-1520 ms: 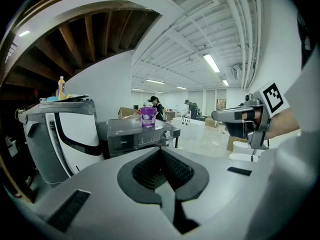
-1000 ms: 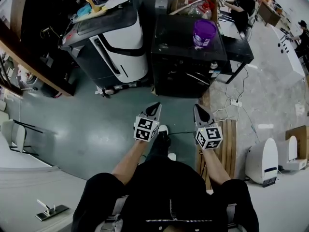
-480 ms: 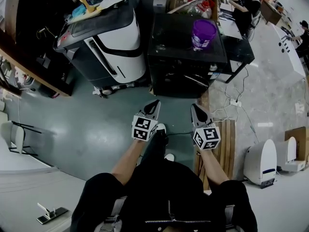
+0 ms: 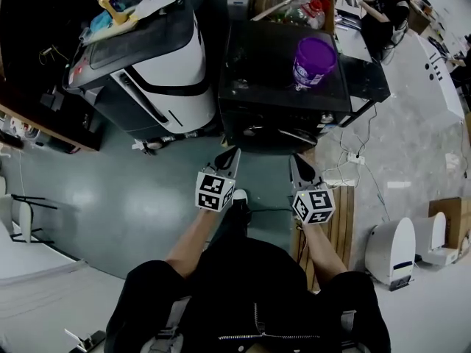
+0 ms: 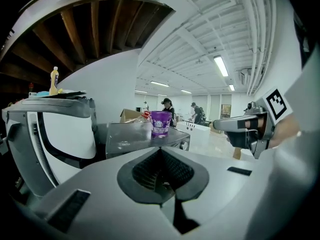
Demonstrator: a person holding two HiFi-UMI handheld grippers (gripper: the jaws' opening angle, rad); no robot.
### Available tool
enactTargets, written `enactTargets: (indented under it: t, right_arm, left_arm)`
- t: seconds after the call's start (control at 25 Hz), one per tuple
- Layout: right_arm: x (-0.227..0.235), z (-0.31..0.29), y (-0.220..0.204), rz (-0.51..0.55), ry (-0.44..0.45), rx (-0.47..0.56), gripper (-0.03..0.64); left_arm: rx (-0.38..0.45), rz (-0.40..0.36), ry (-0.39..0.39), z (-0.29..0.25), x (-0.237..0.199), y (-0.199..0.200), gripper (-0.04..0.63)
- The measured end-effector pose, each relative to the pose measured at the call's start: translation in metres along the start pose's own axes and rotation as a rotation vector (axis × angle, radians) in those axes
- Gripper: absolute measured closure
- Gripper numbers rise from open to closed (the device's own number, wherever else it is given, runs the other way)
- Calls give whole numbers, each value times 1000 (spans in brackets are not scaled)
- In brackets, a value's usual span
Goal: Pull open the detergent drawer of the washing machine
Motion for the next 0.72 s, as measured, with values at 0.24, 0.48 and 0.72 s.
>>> enactTargets:
  t: [0.24,0.48,0.72]
  right_arm:
    - [9,-64,23,15,-10,0,611]
    - [14,-112,37,20,-19,14,611]
    - [17,-134,38,14,-18,3,611]
  left_arm:
    - [-4,16,-15,-45,-51,10,575]
    - [-4,18,-43,-82,-86,17,575]
    - [-18,47,-56,-100,-101,9,575]
Point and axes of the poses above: the fingertips, and each gripper's own axes: z backward along the fingers, x to its right, y out of its top, the point moved 2 cm from there along z, backward along the fingers, and after that the axes turned 4 degrees about -z, right-handed, at the moved point
